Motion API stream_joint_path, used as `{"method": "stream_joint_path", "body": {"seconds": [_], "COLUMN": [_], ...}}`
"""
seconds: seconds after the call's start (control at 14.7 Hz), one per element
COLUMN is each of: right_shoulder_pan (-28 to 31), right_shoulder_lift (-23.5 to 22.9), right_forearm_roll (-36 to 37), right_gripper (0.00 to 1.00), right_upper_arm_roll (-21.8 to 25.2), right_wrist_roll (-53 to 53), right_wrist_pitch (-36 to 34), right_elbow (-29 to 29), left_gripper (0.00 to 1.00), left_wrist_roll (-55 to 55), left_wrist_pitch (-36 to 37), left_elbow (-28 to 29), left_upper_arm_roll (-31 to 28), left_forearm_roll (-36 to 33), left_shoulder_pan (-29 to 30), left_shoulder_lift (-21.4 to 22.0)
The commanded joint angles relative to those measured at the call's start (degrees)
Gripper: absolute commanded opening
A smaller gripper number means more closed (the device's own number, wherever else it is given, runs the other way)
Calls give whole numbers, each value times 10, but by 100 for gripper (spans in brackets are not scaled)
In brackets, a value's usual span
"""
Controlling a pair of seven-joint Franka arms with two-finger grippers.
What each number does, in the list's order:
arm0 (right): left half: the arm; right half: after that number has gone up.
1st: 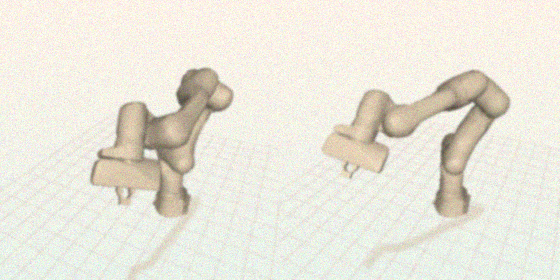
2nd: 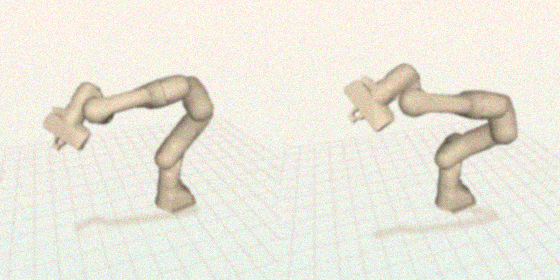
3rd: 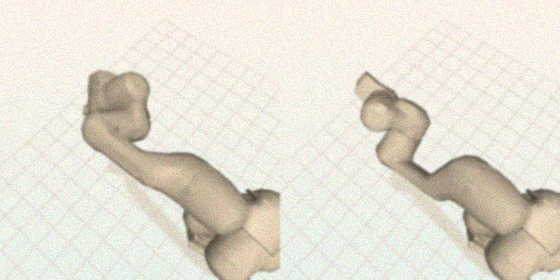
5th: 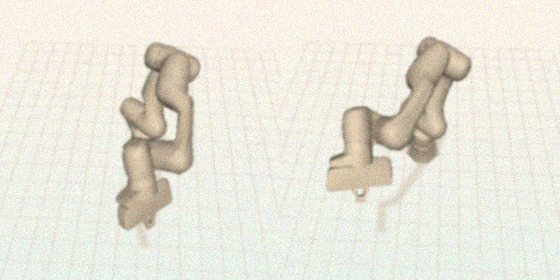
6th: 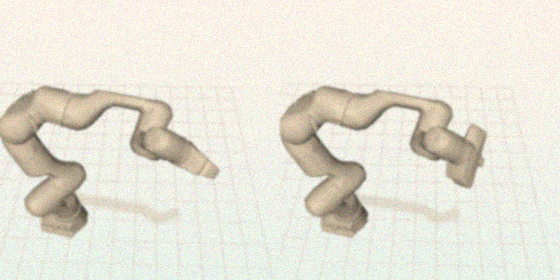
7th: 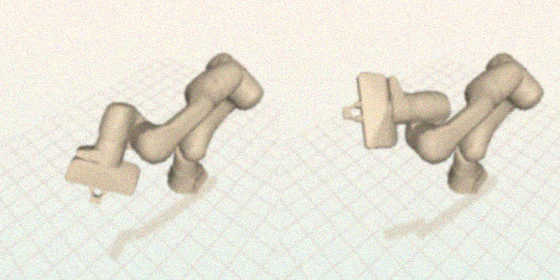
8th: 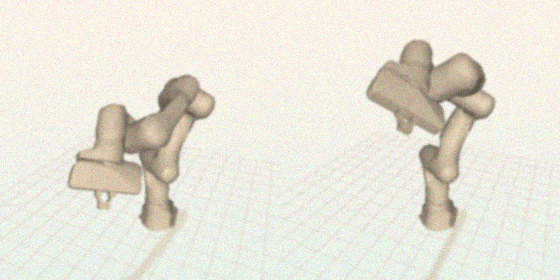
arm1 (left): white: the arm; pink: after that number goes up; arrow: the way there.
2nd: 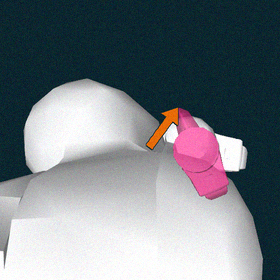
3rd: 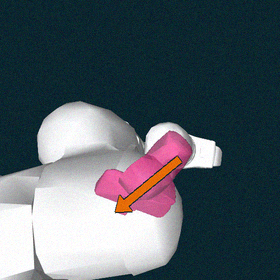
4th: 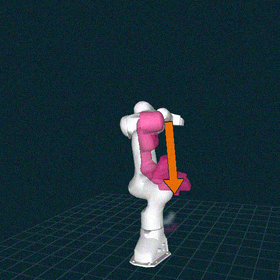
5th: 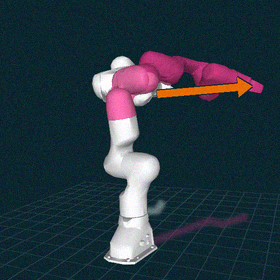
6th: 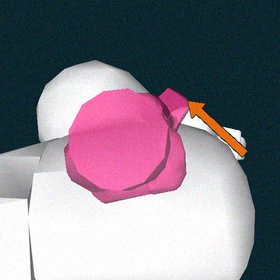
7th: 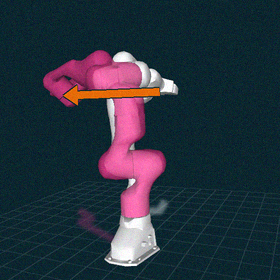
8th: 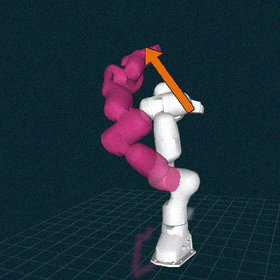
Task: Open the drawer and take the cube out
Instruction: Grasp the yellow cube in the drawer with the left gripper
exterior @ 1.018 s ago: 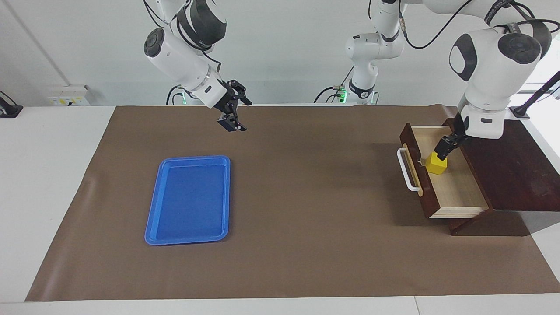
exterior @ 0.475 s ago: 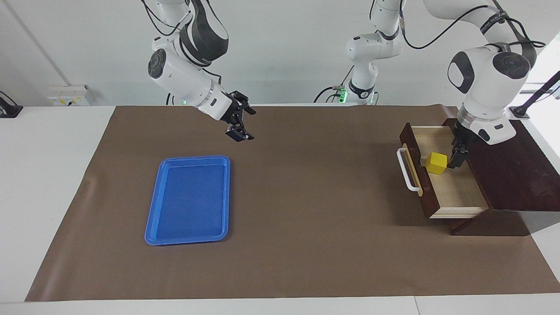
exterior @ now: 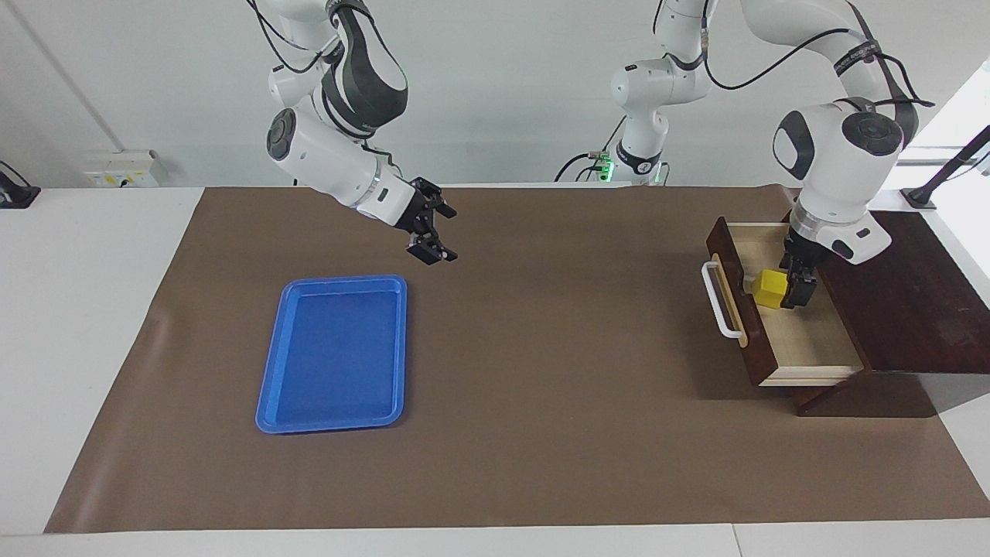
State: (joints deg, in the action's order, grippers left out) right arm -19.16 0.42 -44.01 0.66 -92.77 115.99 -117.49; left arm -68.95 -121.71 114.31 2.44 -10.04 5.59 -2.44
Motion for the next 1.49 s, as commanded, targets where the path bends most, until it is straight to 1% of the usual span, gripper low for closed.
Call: {"method": "stream_joint_path", "body": {"seconds": [0.0, 0.07, 0.14, 0.2, 0.27, 0.34, 0.41, 0.48, 0.54, 0.75, 0.88, 1.09, 1.15, 1.29, 1.43], "right_shoulder_pan": [-11, -11, -12, -11, -12, -13, -13, -14, -13, -13, -14, -14, -14, -14, -14], "right_shoulder_lift": [-9, -9, -9, -9, -9, -9, -9, -9, -9, -9, -9, -9, -9, -8, -8], "right_forearm_roll": [-18, -19, -19, -20, -23, -23, -23, -23, -23, -23, -23, -25, -30, -38, -39], "right_gripper": [100, 100, 100, 100, 100, 100, 100, 100, 100, 100, 100, 100, 100, 100, 100], "right_upper_arm_roll": [1, 1, 1, 1, 1, 1, 1, 0, -6, -11, -18, -34, -40, -47, -62], "right_wrist_roll": [-28, -28, -29, -29, -29, -30, -30, -30, -31, -32, -32, -31, -29, -25, 4], "right_wrist_pitch": [11, 11, 11, 11, 11, 11, 10, 9, 8, 9, 11, 21, 26, 34, 41], "right_elbow": [9, 9, 9, 9, 9, 9, 9, 9, 9, 9, 9, 9, 9, 9, 9], "left_gripper": [100, 100, 95, 74, 61, 55, 43, 27, 0, 0, 0, 0, 0, 0, 0], "left_wrist_roll": [-7, -7, -7, -15, -29, -48, -56, -55, -53, -52, -53, -56, -57, -88, -177], "left_wrist_pitch": [-24, -27, -27, -27, -29, -29, -29, -29, -27, 14, 51, 162, 196, 239, 249], "left_elbow": [29, 33, 33, 33, 32, 29, 28, 25, 17, -36, -81, -187, -212, -231, -230], "left_upper_arm_roll": [3, 3, 3, 4, 4, 5, 5, 5, 5, 5, 5, 5, 5, 6, 7], "left_forearm_roll": [5, 5, 5, 5, 5, 5, 5, 5, 6, 5, 6, 7, 8, 20, 20], "left_shoulder_pan": [18, 19, 19, 20, 20, 19, 15, 13, 14, 18, 13, -10, -21, -50, -89], "left_shoulder_lift": [10, 10, 9, 9, 9, 9, 8, 3, 2, -19, -38, -63, -64, -56, -51]}}
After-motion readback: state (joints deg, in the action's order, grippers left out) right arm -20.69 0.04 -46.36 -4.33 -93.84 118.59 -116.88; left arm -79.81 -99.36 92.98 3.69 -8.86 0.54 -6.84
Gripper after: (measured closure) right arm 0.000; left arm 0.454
